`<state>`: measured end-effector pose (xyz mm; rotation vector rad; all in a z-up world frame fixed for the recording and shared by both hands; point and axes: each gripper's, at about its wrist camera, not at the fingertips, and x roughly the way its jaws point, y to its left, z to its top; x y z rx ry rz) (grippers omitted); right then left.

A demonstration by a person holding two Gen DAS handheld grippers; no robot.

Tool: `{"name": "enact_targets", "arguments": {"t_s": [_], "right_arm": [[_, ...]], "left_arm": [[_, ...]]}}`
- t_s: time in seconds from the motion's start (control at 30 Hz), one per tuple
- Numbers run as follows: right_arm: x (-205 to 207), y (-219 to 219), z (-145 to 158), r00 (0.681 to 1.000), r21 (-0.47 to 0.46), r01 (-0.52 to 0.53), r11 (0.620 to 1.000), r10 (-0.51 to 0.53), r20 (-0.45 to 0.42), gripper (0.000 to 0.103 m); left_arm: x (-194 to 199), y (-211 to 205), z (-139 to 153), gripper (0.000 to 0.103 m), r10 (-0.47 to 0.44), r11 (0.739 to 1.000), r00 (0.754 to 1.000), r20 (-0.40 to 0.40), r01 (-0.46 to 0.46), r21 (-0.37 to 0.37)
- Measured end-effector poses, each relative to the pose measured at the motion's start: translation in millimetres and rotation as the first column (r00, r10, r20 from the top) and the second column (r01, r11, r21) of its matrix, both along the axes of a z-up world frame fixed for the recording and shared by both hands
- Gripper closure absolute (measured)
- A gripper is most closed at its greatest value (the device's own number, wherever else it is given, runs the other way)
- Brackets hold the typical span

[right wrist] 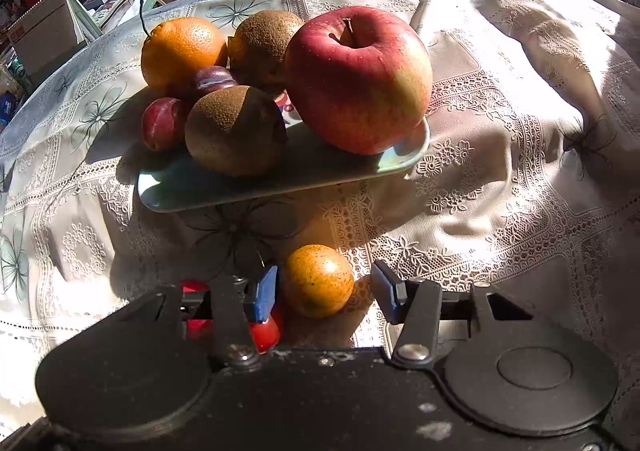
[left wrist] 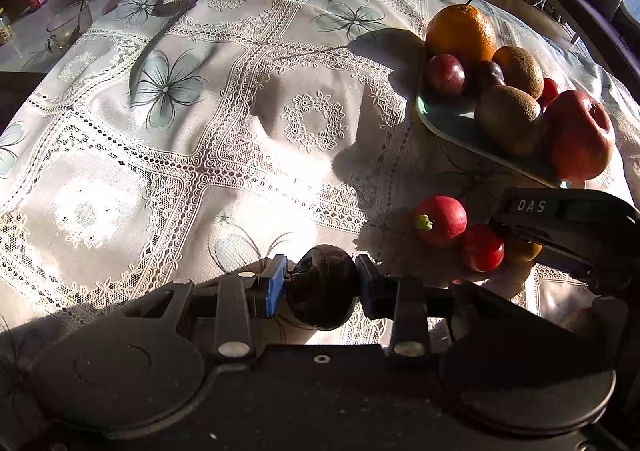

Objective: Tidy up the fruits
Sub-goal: 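Grasp an orange with the right gripper while the left gripper grasps a dark mangosteen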

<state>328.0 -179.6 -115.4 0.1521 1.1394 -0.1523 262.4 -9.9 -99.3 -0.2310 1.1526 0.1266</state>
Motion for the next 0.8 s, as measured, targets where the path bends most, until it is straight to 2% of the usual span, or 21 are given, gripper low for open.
{"name": "enact_targets", "arguments": {"t_s": [0.03,0.07,0.1,0.23,0.37,0.57,0.8], "right_arm": [[-1,6,0,1.000,-0.037,-0.020,0.999,0.020,0.006,0.054],[-3,10,0,0.999,-0.070,-0.036,0.997,0.037,0.014,0.062],[-4,14,0,0.998,-0.092,-0.055,0.994,0.057,0.016,0.064],[-11,20,6,0.996,-0.127,-0.067,0.990,0.073,0.046,0.064],[-18,13,22,0.997,-0.067,-0.026,0.997,0.031,0.071,0.064],[-37,-3,56,0.996,0.092,0.046,0.995,-0.052,0.073,0.064],[-81,-7,66,0.992,0.099,0.041,0.994,-0.052,0.113,0.064]], "left_arm": [[0,-1,0,0.058,-0.002,1.000,1.000,0.001,0.002,0.002],[0,-1,0,0.058,-0.004,1.000,1.000,0.002,0.004,0.005],[0,-1,0,0.058,-0.005,1.000,1.000,0.004,0.005,0.007],[-1,-3,1,0.058,-0.008,1.000,1.000,0.011,0.008,0.022],[1,0,-1,0.058,-0.005,1.000,1.000,0.000,0.005,0.014],[1,0,-2,0.058,-0.002,1.000,1.000,-0.001,0.002,0.015],[1,0,-2,0.058,0.000,1.000,1.000,0.002,0.000,0.018]]}}
